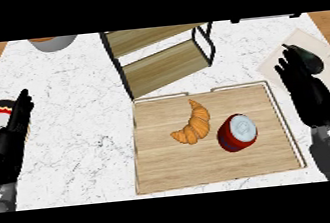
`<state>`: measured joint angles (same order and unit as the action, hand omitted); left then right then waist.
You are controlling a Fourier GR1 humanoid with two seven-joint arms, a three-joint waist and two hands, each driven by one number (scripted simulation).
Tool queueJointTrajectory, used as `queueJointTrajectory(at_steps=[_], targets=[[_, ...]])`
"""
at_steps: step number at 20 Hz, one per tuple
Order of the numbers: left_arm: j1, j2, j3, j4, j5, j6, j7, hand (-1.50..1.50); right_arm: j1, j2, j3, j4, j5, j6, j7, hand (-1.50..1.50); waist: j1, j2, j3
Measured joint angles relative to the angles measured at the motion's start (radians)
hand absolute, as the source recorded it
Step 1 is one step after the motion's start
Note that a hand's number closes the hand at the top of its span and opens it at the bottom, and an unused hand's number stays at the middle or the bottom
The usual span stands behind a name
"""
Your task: Pick the croissant from the tray and place it in the tiered shelf
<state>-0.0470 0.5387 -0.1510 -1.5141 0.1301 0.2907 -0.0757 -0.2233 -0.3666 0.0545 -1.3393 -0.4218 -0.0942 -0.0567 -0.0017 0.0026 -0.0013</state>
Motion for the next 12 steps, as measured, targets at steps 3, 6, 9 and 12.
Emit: queueJointTrajectory(at_steps=[3, 6, 9, 12], targets=[[-0.01, -0.032, 0.012, -0.017, 0.01, 0.004, 0.024, 0.0, -0.036, 0.06, 0.054, -0.034, 0.075, -0.092, 0.026, 1.5, 0.004, -0.002, 0.001], [-0.042, -0.073, 0.026, -0.039, 0.042, 0.019, 0.052, 0.0, -0.155, 0.115, 0.117, -0.042, 0.169, -0.211, 0.101, 1.5, 0.016, -0.003, 0.0], [-0.04, -0.113, 0.022, -0.065, 0.072, 0.031, 0.084, 0.0, -0.172, 0.159, 0.1, -0.002, 0.251, -0.396, 0.142, -1.5, 0.016, -0.005, -0.002], [-0.032, -0.14, 0.024, -0.091, 0.083, 0.038, 0.115, 0.0, -0.174, 0.245, 0.111, -0.019, 0.27, -0.471, 0.115, -1.5, 0.011, -0.004, 0.0]])
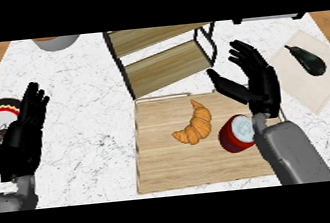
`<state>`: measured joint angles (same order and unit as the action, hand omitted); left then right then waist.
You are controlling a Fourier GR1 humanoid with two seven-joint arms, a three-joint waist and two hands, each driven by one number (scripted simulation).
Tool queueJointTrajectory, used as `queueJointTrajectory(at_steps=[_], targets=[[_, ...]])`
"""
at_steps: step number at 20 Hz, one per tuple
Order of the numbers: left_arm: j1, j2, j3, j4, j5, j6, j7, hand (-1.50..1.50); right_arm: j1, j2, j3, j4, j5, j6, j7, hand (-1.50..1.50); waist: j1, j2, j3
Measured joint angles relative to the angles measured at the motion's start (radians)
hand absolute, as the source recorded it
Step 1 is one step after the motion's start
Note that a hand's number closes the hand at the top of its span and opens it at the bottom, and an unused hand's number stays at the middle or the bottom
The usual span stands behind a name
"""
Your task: Pick the croissant from the tray and place it in the tiered shelf
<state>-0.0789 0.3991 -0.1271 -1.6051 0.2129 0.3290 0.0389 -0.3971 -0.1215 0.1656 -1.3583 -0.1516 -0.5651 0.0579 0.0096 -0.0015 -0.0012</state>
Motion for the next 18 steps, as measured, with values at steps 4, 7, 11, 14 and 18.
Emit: queueJointTrajectory(at_steps=[4, 7, 11, 14, 18], targets=[[0.03, -0.026, -0.003, -0.041, -0.011, 0.015, 0.022, 0.0, 0.026, -0.03, 0.06, -0.145, 0.033, 0.031, 0.077, -1.5, -0.01, -0.003, 0.0], [0.019, -0.031, 0.003, -0.034, -0.012, 0.016, 0.031, 0.0, 0.02, -0.105, 0.135, -0.225, 0.08, 0.086, 0.207, -1.5, -0.017, -0.005, -0.001], [0.013, -0.031, 0.006, -0.038, -0.01, 0.013, 0.045, 0.0, -0.041, -0.212, 0.233, -0.285, 0.14, 0.194, 0.422, -1.5, -0.017, -0.008, -0.002], [0.023, -0.028, 0.008, -0.037, -0.005, 0.001, 0.04, 0.0, -0.123, -0.277, 0.304, -0.3, 0.195, 0.277, 0.593, -1.5, -0.008, -0.01, -0.004], [0.005, -0.032, -0.003, -0.042, -0.013, 0.002, 0.056, 0.0, -0.26, -0.324, 0.401, -0.282, 0.277, 0.399, 0.824, -1.5, 0.001, -0.01, -0.005]])
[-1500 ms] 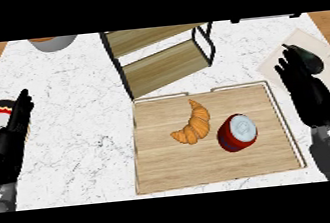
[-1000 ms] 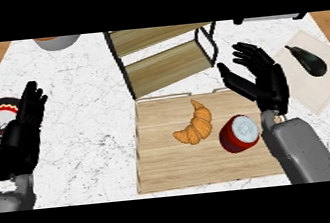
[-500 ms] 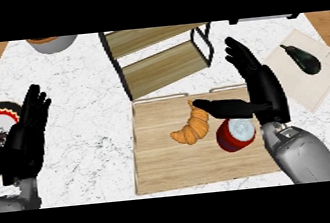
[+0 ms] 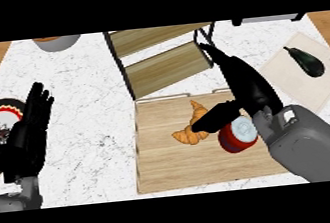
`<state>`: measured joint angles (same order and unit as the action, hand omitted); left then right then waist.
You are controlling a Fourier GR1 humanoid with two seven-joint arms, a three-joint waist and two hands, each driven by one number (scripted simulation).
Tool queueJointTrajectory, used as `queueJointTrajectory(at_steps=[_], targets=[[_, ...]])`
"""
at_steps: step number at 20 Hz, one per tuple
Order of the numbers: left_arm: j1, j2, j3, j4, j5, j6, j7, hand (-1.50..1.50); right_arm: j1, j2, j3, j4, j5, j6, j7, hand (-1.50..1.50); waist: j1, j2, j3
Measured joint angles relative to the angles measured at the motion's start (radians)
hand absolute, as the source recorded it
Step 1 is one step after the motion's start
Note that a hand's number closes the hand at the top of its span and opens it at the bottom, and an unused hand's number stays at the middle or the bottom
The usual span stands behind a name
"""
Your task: Pick the croissant from the tray and place it in the tiered shelf
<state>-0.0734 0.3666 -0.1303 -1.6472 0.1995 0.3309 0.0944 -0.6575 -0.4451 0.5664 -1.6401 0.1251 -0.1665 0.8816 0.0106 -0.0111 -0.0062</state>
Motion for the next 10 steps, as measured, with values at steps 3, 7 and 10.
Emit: queueJointTrajectory(at_steps=[3, 7, 10], targets=[[-0.018, -0.006, -0.001, 0.009, -0.009, 0.005, 0.004, 0.0, -0.106, 0.027, 0.06, 0.041, 0.042, 0.072, 0.146, -1.5, 0.005, 0.003, 0.001], [-0.016, -0.012, -0.003, 0.002, -0.014, 0.004, 0.011, 0.0, -0.19, 0.098, 0.104, 0.116, 0.075, 0.122, 0.234, -1.5, 0.006, 0.006, 0.003], [-0.011, -0.013, 0.001, -0.016, -0.015, 0.007, 0.024, 0.0, -0.228, 0.144, 0.128, 0.177, 0.098, 0.144, 0.268, -1.5, 0.005, 0.007, 0.004]])
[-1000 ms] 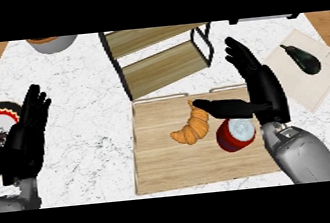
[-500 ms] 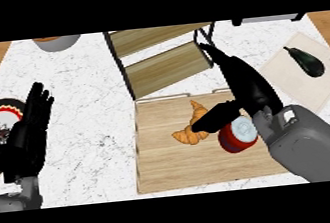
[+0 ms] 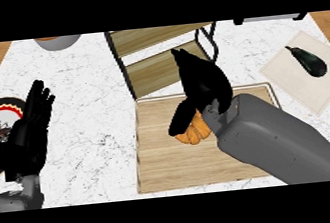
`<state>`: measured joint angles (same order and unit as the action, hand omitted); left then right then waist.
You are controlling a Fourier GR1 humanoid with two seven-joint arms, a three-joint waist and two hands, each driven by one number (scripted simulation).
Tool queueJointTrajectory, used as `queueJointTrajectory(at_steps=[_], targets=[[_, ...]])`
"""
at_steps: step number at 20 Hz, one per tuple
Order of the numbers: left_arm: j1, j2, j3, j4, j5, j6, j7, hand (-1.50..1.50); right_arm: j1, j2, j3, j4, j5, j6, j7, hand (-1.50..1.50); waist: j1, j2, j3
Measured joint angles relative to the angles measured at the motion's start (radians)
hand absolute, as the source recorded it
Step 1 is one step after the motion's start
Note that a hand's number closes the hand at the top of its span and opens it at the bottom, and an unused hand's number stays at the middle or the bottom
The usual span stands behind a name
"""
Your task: Pick the croissant from the tray and place it in the tiered shelf
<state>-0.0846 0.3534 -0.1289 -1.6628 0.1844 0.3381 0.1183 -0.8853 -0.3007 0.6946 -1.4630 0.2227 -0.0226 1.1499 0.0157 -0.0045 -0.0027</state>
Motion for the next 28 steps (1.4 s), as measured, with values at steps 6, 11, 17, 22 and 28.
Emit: queueJointTrajectory(at_steps=[6, 11, 17, 22, 28], targets=[[0.013, -0.005, 0.004, 0.006, -0.007, -0.007, -0.01, 0.0, -0.015, 0.032, 0.066, 0.101, 0.04, 0.056, 0.034, -1.5, -0.006, 0.0, 0.0], [0.017, -0.003, 0.01, -0.013, -0.012, -0.004, 0.005, 0.0, 0.005, 0.047, 0.095, 0.159, 0.058, 0.089, 0.047, -1.5, -0.012, -0.001, 0.001], [0.011, -0.023, 0.013, -0.01, -0.028, 0.002, 0.006, 0.0, 0.066, 0.058, 0.085, 0.163, 0.114, 0.097, 0.027, -1.5, -0.018, 0.0, 0.002], [-0.002, -0.017, 0.039, 0.006, -0.021, -0.023, 0.009, 0.0, 0.11, 0.09, 0.065, 0.185, 0.161, 0.103, 0.011, -1.5, -0.017, 0.002, 0.002], [0.006, -0.027, 0.048, 0.004, -0.029, -0.04, 0.005, 0.0, 0.16, 0.109, 0.031, 0.197, 0.216, 0.119, -0.009, -1.5, -0.016, 0.002, 0.002]])
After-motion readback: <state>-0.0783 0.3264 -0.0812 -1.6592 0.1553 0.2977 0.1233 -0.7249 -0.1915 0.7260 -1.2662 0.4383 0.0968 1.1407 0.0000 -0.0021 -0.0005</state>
